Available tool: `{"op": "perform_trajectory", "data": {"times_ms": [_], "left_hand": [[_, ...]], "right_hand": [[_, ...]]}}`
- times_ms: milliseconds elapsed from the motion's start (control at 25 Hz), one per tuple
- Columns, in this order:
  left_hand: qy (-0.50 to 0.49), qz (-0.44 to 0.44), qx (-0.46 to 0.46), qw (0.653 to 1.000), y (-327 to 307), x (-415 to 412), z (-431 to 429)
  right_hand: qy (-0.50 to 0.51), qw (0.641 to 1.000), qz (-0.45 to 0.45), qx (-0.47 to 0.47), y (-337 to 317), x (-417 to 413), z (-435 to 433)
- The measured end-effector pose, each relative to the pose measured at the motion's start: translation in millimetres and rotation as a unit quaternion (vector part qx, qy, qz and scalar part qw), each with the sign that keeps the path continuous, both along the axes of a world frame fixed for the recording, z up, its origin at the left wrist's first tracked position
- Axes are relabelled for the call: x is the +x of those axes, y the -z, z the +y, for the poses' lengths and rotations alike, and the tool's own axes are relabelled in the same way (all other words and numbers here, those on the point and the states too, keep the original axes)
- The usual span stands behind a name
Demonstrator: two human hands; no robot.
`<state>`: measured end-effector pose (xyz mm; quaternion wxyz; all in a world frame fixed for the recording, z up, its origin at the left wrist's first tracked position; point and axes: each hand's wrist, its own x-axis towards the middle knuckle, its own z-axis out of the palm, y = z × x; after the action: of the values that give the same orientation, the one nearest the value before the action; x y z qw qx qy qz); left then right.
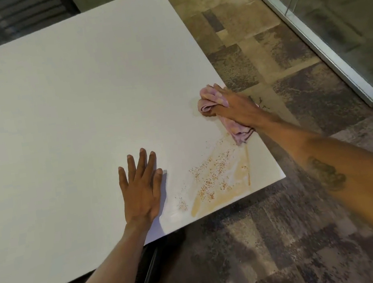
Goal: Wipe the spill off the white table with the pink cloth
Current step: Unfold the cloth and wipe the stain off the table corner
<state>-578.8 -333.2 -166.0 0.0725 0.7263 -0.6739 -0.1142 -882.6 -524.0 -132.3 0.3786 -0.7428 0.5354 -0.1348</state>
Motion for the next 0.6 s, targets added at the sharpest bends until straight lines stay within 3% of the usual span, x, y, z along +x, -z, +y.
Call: {"op": "perform_trajectory", "data": {"times_ms": [80,160,600], "left_hand": [[0.002,0.002,-0.006,1.0,3.4,1.7,0.2],[0.002,-0.002,-0.009,1.0,7.9,2.7,0.6],[0.002,-0.008,-0.031,0.999,18.1,6.3,0.3]], "right_hand": [[-0.104,0.992,0.054,-0.036,-0.4,-3.5,0.5],[-0.143,0.984,0.084,-0.062,-2.0,-5.5,4.1],[-0.13,0.971,0.164,-0.112,11.4,-19.2,72.0]]}}
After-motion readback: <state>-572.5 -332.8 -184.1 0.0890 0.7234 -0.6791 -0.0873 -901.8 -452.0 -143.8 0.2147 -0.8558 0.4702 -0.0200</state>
